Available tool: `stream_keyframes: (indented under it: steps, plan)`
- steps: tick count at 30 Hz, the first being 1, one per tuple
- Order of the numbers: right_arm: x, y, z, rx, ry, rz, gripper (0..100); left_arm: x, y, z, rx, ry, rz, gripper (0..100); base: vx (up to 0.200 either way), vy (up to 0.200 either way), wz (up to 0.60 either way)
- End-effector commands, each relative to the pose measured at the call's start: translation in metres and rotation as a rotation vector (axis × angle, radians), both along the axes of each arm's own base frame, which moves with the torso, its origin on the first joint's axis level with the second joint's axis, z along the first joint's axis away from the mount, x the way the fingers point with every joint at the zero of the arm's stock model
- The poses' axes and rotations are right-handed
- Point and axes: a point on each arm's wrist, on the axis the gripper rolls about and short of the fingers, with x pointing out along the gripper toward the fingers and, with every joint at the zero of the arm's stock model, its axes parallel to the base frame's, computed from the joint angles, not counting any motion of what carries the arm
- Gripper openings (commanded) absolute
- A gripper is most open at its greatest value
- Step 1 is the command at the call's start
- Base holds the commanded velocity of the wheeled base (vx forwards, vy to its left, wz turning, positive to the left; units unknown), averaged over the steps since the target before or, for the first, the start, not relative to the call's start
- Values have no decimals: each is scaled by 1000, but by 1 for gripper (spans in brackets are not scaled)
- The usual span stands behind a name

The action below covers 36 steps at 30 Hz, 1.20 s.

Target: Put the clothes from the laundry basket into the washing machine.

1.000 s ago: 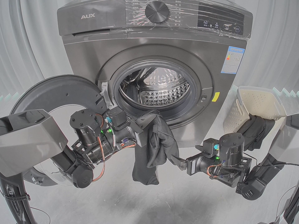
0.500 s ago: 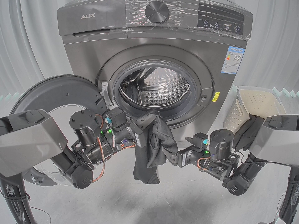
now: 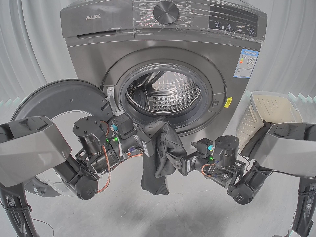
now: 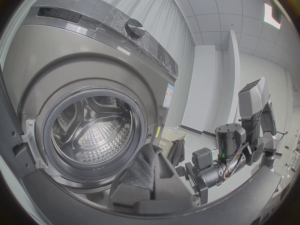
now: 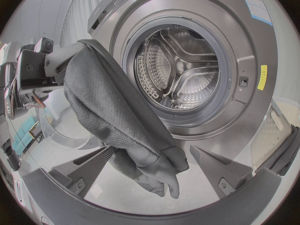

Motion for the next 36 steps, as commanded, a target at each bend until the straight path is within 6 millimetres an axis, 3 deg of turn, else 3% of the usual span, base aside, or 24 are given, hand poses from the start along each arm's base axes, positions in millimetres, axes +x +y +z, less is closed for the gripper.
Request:
stream_keyframes:
  steps: [1,2,3,17,21,27,28,33,36]
  plan:
    - [3,1,-5,0,-2,-1,100,0,0,-1,1,2,1,0,0,0,0]
    - [3,1,-5,1,-4,-1,100,0,0,-1,1,2,1,0,0,0,0]
    - [3,0,-6,-1,-1,-5,0,0,0,-1,1,2,1,0,0,0,0]
    - [-3,1,2,29,-38,7,0,1,-1,-4,7,11,-2,0,0,0,0]
    - [-8,-2,10,39,-52,9,0,1,-1,-7,11,19,-2,0,0,0,0]
    - [-33,-20,42,65,-86,10,0,-3,0,-16,33,49,-3,0,0,0,0]
    - [-34,-20,43,66,-88,10,0,-3,0,-17,34,51,-5,100,0,0,0]
    - [-39,-24,56,86,-115,10,0,-3,-1,-18,32,62,-9,100,0,0,0]
    - [-40,-26,64,103,-136,7,0,-2,-1,-31,46,99,-7,100,0,0,0]
